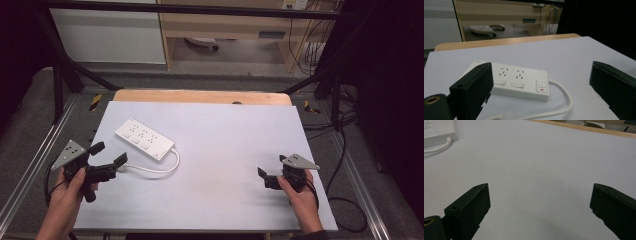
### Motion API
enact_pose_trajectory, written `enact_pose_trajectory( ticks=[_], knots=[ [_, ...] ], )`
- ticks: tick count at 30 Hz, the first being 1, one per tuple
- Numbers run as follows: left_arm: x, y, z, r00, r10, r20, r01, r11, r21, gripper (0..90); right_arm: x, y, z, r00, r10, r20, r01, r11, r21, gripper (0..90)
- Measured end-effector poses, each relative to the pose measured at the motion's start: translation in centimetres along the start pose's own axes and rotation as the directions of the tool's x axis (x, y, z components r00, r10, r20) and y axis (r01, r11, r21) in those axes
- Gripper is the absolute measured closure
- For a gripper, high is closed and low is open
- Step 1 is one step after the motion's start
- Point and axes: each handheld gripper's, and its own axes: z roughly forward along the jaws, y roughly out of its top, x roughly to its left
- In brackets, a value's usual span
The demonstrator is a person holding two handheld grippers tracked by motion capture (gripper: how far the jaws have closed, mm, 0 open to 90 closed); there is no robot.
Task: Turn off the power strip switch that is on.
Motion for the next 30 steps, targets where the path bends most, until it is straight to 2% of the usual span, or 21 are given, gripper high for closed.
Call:
enact_pose_trajectory(
  ticks=[18, 23, 27, 30],
  knots=[
    [0.6, -1.8, -1.9, 1.0, -0.007, 0.001, 0.007, 0.9998, 0.018, 5.1, 0.0, 0.0, 0.0, 1.0, 0.001, 0.003, -0.001, 1.0, 0.002, 3.4],
    [0.7, -2.4, -1.9, 0.9999, -0.011, 0.003, 0.011, 0.9996, 0.027, 5.1, 0.0, 0.0, -0.1, 1.0, 0.002, 0.003, -0.002, 1.0, 0.001, 3.4],
    [0.6, -3.1, -1.8, 1.0, 0.007, 0.005, -0.007, 0.9992, 0.04, 5.1, -0.1, -0.1, -0.1, 1.0, 0.002, 0.002, -0.002, 1.0, 0.002, 3.4],
    [0.6, -3.5, -1.7, 1.0, 0.0, 0.007, 0.0, 0.9989, 0.047, 5.3, 0.0, -0.1, 0.0, 1.0, 0.0, 0.002, 0.0, 1.0, 0.002, 3.4]
  ],
)
